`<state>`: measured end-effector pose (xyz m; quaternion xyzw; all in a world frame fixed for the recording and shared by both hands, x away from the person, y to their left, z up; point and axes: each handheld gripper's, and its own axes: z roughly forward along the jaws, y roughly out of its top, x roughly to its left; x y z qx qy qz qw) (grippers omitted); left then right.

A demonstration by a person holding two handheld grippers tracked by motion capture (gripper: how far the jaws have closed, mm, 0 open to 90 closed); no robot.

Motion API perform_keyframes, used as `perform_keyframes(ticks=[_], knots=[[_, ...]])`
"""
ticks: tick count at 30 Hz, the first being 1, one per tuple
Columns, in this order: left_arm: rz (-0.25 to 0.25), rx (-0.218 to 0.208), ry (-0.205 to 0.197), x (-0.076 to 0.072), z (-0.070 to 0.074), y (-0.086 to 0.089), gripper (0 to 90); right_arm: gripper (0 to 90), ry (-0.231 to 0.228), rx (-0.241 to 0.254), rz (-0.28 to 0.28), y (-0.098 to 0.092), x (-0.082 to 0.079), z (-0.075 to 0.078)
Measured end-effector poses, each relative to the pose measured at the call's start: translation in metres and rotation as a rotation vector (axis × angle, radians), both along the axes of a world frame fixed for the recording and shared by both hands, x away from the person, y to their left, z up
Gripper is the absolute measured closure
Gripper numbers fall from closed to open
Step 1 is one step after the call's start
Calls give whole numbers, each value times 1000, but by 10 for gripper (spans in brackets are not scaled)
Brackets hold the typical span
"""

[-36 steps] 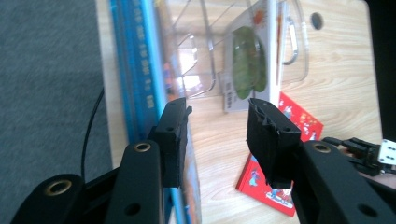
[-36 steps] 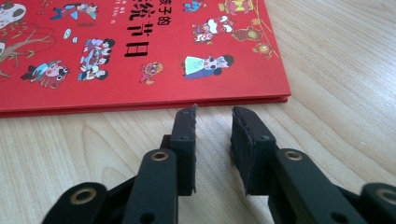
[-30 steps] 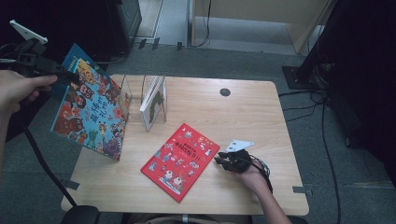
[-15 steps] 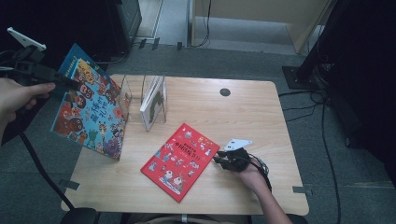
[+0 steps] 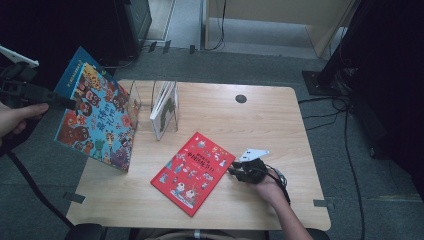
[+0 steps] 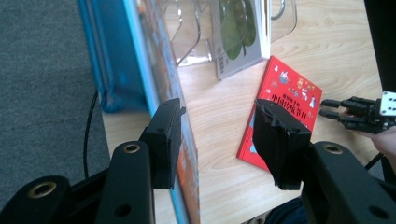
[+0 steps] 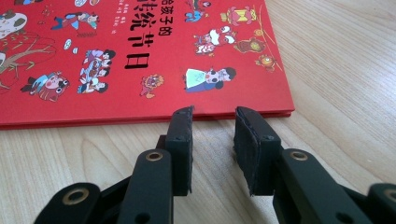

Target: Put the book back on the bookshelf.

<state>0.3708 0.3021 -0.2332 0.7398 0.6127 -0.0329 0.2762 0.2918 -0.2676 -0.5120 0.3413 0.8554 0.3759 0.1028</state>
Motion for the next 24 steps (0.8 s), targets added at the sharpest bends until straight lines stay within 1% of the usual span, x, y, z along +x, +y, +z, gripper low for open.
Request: perform_keyframes(ticks=[2, 5, 8, 13, 16, 18, 19, 21, 24], knots=[[-8, -16, -9, -4, -2, -1, 522, 676, 1, 0, 0, 0, 0, 0], [-27, -28, -35, -11, -4, -9, 523, 676, 0, 1, -2, 0, 0, 0], [-41, -25, -66, -17, -8, -18, 525, 676, 1, 2, -2, 0, 0, 0], [-75, -38, -78, -24, -20, -33, 523, 676, 0, 8, -4, -1, 0, 1], [-85, -34, -92, -28, -28, -41, 521, 676, -1, 14, -6, -1, 0, 1], [-95, -20, -96, -30, -33, -47, 519, 676, -6, 16, -4, -2, 0, 1], [-96, -20, -109, -31, -37, -51, 520, 676, -7, 17, -5, -2, 0, 2], [-108, -31, -118, -33, -42, -56, 521, 676, -10, 22, -8, -2, 1, 2], [-137, -59, -116, -36, -51, -65, 517, 676, -16, 27, -6, -2, 1, 3]])
